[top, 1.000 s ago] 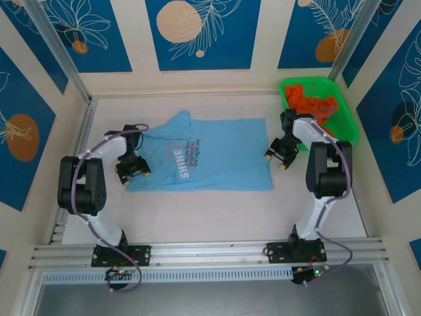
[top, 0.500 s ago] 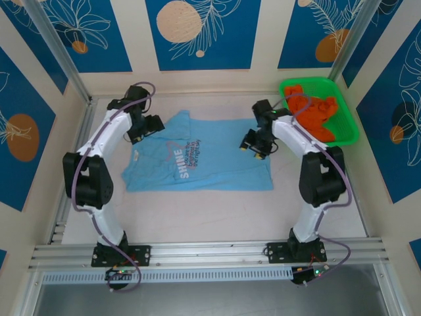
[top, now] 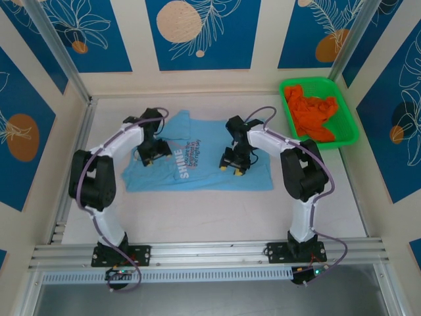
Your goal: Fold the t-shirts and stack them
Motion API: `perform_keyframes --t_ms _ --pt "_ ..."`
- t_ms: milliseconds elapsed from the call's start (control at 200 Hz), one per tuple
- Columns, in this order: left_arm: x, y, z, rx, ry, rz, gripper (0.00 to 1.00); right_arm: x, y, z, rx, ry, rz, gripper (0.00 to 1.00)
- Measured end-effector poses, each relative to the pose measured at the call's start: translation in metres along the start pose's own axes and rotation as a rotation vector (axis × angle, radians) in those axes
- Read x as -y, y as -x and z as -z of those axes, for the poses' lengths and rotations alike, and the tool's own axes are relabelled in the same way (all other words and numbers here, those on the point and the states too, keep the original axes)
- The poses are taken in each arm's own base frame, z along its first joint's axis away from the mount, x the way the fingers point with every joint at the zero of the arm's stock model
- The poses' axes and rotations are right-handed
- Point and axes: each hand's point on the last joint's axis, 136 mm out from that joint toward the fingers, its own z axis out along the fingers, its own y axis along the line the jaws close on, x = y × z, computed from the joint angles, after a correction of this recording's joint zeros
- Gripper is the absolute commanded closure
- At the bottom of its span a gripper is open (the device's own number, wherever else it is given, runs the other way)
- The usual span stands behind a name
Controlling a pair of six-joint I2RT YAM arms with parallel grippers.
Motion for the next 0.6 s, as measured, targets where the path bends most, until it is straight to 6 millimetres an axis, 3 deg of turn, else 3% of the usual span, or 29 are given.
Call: perform_keyframes --t_ms 165,290,460,600 --pt "-0.040 -0.039 -0.024 -0.054 0.077 0.003 0.34 0.037 -0.020 -0.019 -0.060 -0.060 -0.051 0.47" --pt "-0.061 -0.060 -0.046 -0.099 0.125 0.010 0.34 0.044 -0.024 -0.024 -0.070 -0.056 -0.062 0.47" --pt "-0.065 -0.065 -0.045 -0.064 0.098 0.028 0.30 0.048 -0.036 -0.025 -0.083 -0.032 -0.060 0.48" --pt "-0.077 -0.081 -0.041 -0.070 0.103 0.058 0.30 0.057 -0.065 -0.028 -0.128 -0.028 -0.040 0.47"
